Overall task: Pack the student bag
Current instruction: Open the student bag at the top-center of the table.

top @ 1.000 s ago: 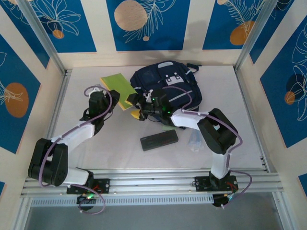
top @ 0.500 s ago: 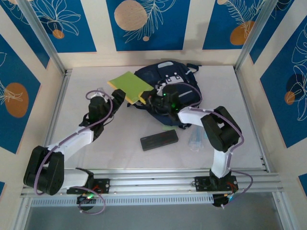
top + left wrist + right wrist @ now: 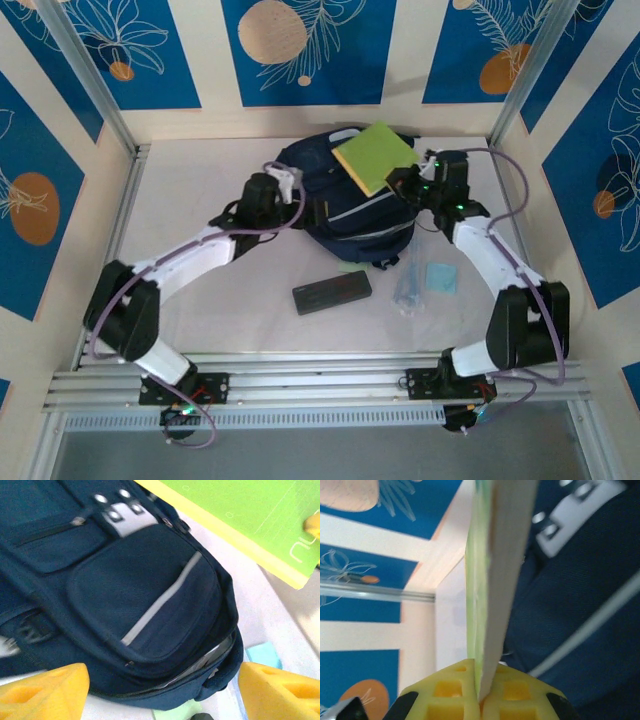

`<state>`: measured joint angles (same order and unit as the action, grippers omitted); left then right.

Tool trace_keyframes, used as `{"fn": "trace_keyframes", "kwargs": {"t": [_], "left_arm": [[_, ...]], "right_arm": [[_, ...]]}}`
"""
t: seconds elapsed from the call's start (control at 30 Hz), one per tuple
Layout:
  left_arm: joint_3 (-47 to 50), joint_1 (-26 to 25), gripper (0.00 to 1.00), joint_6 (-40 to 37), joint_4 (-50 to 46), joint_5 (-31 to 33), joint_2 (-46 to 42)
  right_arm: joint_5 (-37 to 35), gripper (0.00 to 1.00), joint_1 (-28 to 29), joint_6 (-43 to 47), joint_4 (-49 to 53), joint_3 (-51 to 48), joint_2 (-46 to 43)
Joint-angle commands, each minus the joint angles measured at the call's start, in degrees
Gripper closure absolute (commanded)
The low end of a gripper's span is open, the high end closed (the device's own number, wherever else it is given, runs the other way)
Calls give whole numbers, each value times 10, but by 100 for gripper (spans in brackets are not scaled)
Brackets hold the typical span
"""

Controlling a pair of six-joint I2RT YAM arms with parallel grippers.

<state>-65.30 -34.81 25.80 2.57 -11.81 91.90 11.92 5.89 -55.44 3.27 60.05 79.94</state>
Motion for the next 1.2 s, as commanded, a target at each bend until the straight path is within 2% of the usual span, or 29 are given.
{"fn": "trace_keyframes", "kwargs": {"t": [0.0,0.13,0.33,0.47,0.6,0.7,0.77,0.83,0.87,0.93,1.0,1.07,1.17], "left_arm": [[-87,-24,23,-126,-101,-55,74],[-222,-57,24,-195,-198,-73,175],[-367,-95,24,-269,-288,-100,289],[-428,-102,24,-284,-323,-104,342],[-465,-102,24,-285,-327,-87,382],[-486,-102,28,-279,-327,-82,408],[-495,-102,34,-275,-329,-87,421],[-500,-102,45,-269,-330,-98,429],[-500,-102,53,-267,-330,-102,430],[-499,-101,77,-259,-330,-105,427],[-499,-99,91,-248,-328,-109,420],[-496,-93,90,-228,-318,-122,408],[-488,-84,78,-198,-291,-156,394]], "right_arm": [[-11,100,-56,94,128,17,-48],[10,100,-144,112,170,-3,-94],[42,100,-248,101,168,-59,-153],[54,100,-281,90,150,-87,-180],[59,100,-288,87,141,-98,-193],[63,100,-288,90,142,-98,-197],[65,100,-288,92,145,-96,-198],[68,100,-288,95,147,-95,-199],[69,100,-289,96,148,-94,-200],[70,100,-289,98,150,-94,-203],[71,100,-289,100,152,-96,-204],[72,100,-289,101,153,-96,-206],[73,100,-288,101,154,-98,-206]]}}
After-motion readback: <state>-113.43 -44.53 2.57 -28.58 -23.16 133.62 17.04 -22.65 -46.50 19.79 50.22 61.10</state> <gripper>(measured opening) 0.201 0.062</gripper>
